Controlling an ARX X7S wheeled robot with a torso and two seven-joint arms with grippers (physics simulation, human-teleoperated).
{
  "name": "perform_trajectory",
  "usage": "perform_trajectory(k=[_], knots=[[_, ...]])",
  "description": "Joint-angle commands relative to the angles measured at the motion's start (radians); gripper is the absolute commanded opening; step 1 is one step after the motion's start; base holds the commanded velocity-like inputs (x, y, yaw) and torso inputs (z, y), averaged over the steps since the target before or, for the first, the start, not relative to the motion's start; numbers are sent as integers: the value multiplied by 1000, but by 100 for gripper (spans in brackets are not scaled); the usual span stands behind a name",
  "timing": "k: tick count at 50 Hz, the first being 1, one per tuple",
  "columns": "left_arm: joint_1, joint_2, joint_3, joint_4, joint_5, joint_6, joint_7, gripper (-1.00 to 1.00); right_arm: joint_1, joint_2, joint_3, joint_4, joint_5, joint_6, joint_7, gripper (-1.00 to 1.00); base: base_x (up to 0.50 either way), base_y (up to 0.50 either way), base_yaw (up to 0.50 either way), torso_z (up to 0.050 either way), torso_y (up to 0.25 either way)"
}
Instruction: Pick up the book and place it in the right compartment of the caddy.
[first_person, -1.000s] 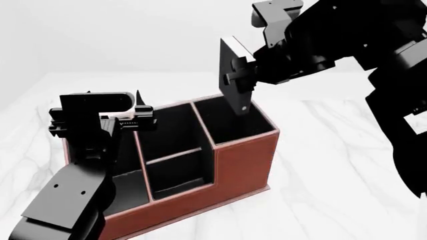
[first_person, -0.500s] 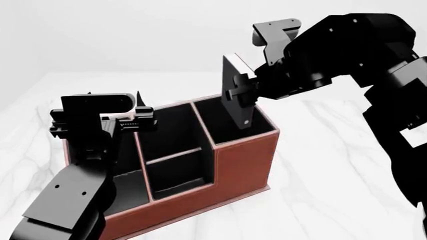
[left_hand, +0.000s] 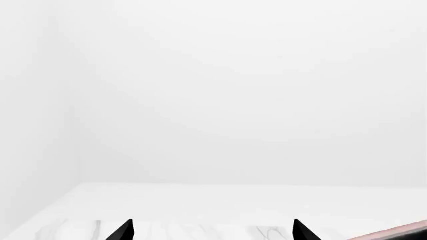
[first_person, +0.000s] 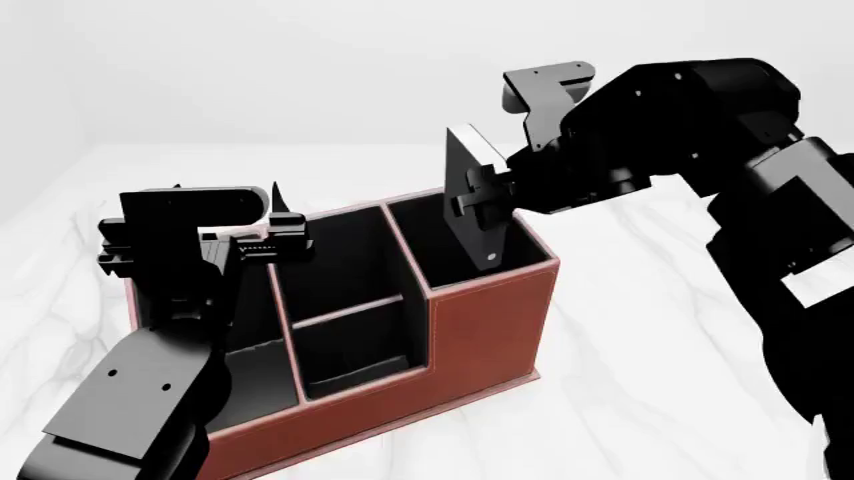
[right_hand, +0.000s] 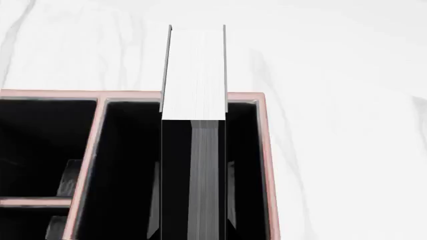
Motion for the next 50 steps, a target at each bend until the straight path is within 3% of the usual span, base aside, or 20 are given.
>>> perform_trajectory(k=[1, 50], knots=[[0, -3, 1, -4, -4, 5, -2, 100, -19, -34, -7, 45, -79, -41, -65, -100, 0, 0, 0, 0, 0], [9, -14, 8, -13, -19, 22, -16, 100, -96, -196, -123, 320, -230, -176, -277, -100, 0, 0, 0, 0, 1]])
